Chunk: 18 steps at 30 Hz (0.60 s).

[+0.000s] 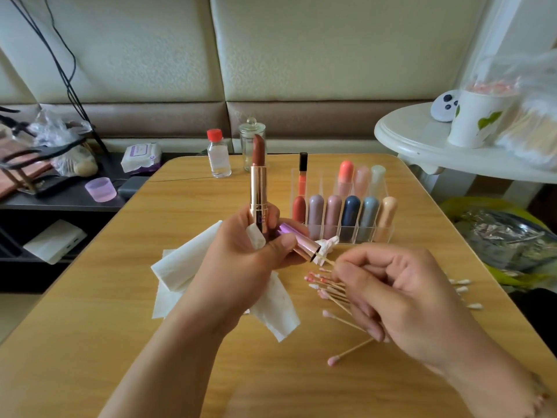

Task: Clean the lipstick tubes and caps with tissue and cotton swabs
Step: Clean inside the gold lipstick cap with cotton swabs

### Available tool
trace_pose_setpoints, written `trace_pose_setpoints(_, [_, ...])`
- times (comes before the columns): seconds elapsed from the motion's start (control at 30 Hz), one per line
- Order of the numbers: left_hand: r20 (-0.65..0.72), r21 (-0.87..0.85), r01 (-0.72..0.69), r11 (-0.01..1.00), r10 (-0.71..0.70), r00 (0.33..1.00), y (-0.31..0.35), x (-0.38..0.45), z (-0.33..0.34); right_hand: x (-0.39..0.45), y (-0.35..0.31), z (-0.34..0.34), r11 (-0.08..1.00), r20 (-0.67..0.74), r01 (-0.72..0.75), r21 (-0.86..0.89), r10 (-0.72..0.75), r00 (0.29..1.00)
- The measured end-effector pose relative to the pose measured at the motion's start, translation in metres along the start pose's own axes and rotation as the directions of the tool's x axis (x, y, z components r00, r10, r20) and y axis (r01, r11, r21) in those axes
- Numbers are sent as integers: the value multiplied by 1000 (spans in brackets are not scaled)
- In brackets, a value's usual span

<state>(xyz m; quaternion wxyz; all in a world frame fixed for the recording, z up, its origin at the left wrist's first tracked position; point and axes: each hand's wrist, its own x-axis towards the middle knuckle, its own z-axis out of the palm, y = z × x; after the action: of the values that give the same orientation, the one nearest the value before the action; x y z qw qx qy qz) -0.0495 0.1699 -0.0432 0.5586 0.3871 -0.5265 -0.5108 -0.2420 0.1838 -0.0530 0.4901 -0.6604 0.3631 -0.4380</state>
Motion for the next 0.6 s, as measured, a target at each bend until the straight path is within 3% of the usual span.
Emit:
trace_pose_setpoints(0.13, [-26, 2, -10, 1000, 10, 1000, 2, 0, -1, 0, 0, -2, 997, 64, -76, -8, 76, 995])
trace_pose_setpoints(0.23, [-41, 3, 4, 1000, -4, 999, 2, 0, -1, 3, 5, -5, 988, -9, -147, -39, 147, 989])
trace_pose_setpoints(0.37, [-35, 11, 18, 1000, -17, 999, 1, -1, 2, 1, 4, -4, 995, -127, -33, -92, 21, 992])
trace_pose_setpoints(0.47, [-43, 10, 23, 1000, -23, 999, 1, -1, 2, -3, -2, 1, 999, -13, 31, -29, -31, 999])
trace_pose_setpoints(0.6, [-73, 21, 22, 1000, -21, 997, 1, 0, -1, 0, 1, -3, 993, 66, -106, -48, 109, 992])
